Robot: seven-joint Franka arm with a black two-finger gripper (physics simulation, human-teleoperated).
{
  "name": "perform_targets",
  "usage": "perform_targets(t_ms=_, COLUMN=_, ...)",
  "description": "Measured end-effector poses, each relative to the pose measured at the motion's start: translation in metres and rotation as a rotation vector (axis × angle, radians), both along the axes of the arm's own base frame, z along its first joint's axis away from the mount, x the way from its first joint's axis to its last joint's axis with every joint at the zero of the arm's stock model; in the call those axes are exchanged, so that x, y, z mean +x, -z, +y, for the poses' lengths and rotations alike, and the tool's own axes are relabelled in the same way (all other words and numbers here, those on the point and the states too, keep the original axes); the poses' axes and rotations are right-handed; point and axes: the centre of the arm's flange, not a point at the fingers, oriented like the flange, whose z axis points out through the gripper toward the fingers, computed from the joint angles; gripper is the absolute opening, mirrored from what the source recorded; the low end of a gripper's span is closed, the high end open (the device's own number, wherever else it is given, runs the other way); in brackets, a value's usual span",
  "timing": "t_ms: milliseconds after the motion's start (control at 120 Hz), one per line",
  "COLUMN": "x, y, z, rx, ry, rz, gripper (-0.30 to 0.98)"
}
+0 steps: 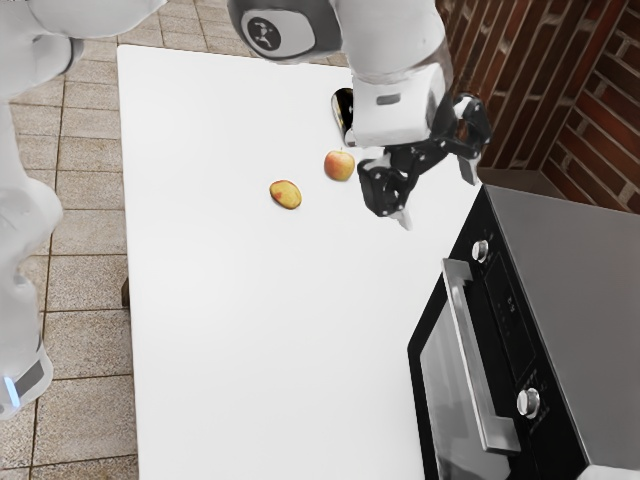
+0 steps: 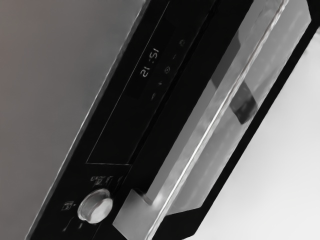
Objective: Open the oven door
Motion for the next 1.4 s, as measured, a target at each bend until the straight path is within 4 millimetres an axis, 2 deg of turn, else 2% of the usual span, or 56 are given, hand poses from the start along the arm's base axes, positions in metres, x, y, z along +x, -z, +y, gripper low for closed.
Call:
perform_targets(t_ms=42, x=-0.020, y=0.009, z=-0.035, rx=0.013, ry=0.118, rz=-0.007, gripper=0.68)
perform_targets(t_ms=83, x=-0.024, y=0.015, z=-0.047, rx=0.017, ry=0.182, rz=-0.019, gripper=0.68)
perform_targets(t_ms=125, x=-0.015, y=0.018, z=-0.041, rx=0.013, ry=0.204, rz=-0.031, gripper=0.68)
perform_targets(t_ms=208, x=0.014, y=0.026, z=-0.010, rx=0.005, ry=0.202, rz=-0.040, gripper=0.69)
perform_targets(t_ms=250, x=0.021, y=0.033, z=-0.006, rx=0.008, ry=0.220, rz=-0.044, gripper=0.69)
perform_targets(t_ms=358, x=0.022, y=0.055, z=-0.021, rx=0.012, ry=0.318, rz=-0.049, gripper=0.69)
perform_targets(t_ms=533, x=0.013, y=0.060, z=-0.050, rx=0.026, ry=0.450, rz=-0.097, gripper=0.69)
perform_targets(t_ms=617, x=0.008, y=0.072, z=-0.063, rx=0.042, ry=0.504, rz=-0.098, gripper=0.69)
perform_targets(t_ms=900, x=0.013, y=0.099, z=-0.065, rx=0.094, ry=0.578, rz=-0.086, gripper=0.69)
perform_targets(t_ms=1092, x=0.024, y=0.133, z=-0.084, rx=0.139, ry=0.621, rz=-0.051, gripper=0.69)
perform_targets(t_ms=1400, x=0.021, y=0.147, z=-0.100, rx=0.163, ry=0.678, rz=-0.039, gripper=0.69)
